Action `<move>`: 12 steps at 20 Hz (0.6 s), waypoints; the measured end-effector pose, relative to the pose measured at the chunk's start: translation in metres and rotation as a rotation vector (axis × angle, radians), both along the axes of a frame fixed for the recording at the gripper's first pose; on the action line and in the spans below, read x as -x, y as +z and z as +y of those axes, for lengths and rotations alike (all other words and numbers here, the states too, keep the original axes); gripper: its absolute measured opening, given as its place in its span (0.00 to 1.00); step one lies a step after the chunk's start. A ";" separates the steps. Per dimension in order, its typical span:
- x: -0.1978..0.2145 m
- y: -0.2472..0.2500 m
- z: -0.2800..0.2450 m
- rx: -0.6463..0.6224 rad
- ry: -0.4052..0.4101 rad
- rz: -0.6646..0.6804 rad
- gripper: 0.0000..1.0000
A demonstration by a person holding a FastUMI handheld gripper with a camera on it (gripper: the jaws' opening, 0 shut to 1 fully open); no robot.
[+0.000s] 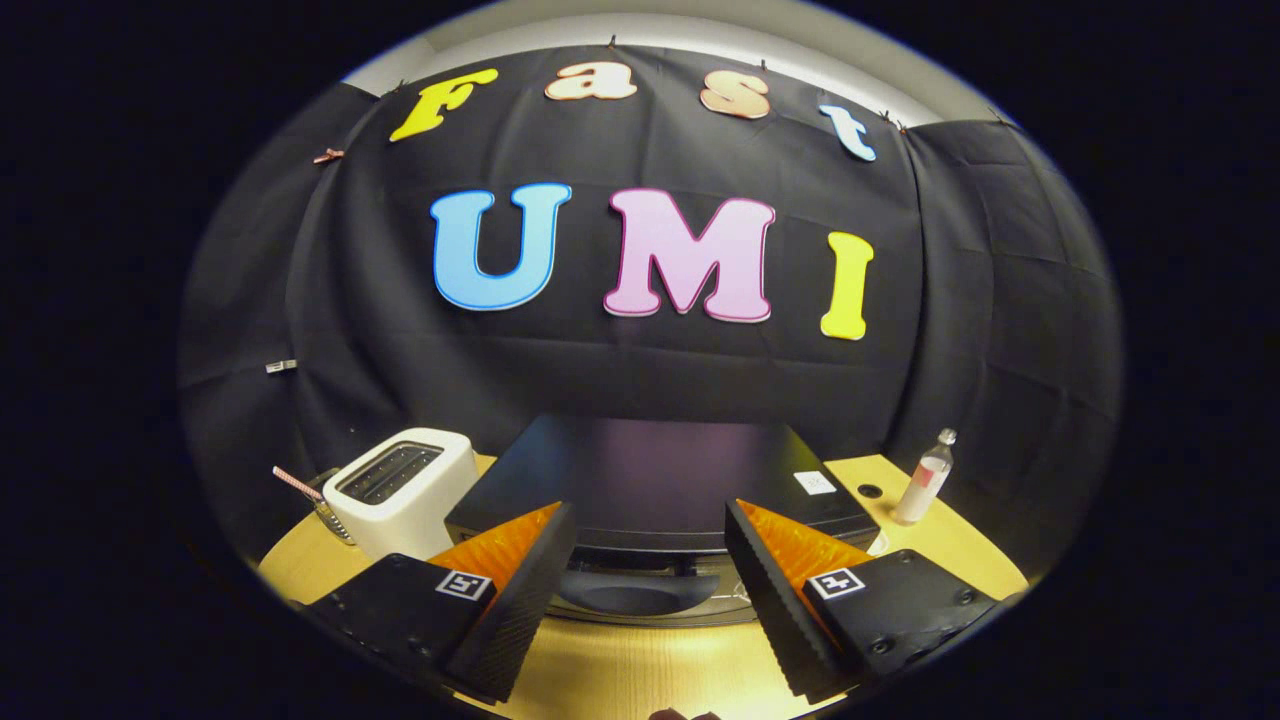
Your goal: Open the toaster oven, put the food inside, and close the toaster oven door.
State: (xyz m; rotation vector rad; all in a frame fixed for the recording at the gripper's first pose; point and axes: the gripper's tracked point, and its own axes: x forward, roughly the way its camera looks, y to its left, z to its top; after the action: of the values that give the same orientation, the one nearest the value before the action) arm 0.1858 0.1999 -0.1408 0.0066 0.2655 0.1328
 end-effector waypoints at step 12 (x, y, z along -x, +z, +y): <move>0.017 -0.045 0.002 -0.031 -0.006 0.135 1.00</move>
State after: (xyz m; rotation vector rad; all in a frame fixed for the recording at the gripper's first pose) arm 0.1684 0.2020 -0.1858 0.0474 0.3977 0.1311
